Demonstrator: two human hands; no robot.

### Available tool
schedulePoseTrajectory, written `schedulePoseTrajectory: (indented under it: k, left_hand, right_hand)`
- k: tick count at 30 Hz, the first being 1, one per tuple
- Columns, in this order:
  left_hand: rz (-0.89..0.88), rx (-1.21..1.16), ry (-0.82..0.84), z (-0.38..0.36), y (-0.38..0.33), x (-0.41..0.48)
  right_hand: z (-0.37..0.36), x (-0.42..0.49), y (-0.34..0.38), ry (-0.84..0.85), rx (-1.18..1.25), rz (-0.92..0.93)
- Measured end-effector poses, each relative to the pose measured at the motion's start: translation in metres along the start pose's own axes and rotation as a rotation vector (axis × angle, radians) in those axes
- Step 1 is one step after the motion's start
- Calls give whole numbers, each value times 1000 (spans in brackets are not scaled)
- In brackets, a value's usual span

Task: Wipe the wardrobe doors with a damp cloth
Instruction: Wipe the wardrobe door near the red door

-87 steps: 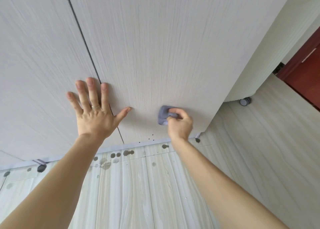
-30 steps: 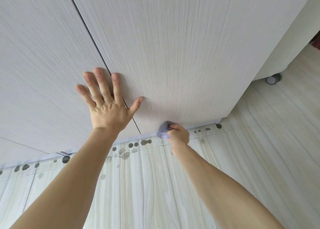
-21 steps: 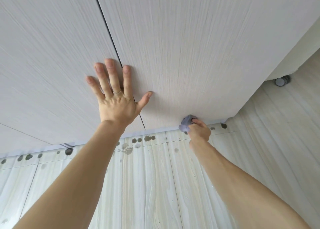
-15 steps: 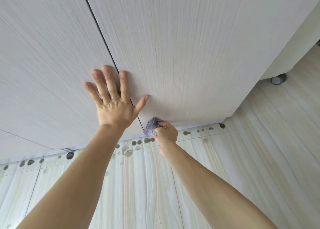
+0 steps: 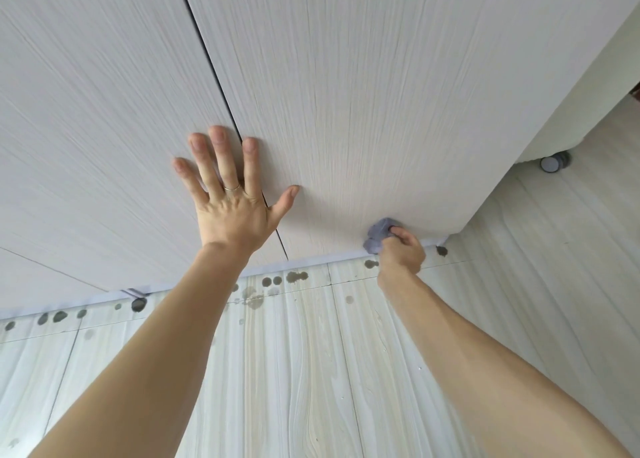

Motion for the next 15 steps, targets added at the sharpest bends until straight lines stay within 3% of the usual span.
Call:
schedulePoseTrajectory:
  k: [10,15]
  left_hand:
    - [-18,43,-55,-2,-1,1]
    - [-17,50,-41,-2,1,1]
  right_hand:
    - [-107,-58,-108,257,87,-332]
    - [-77,-32,-97,183,19,-268]
Point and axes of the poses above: each hand's wrist, its own x-axis towards the middle knuckle, its own z-axis out of the back of the hand, y = z × x, the point moved 3 cm from there along x, towards the middle knuckle, and after that the axes turned 14 degrees about y, right-handed, at the moved point
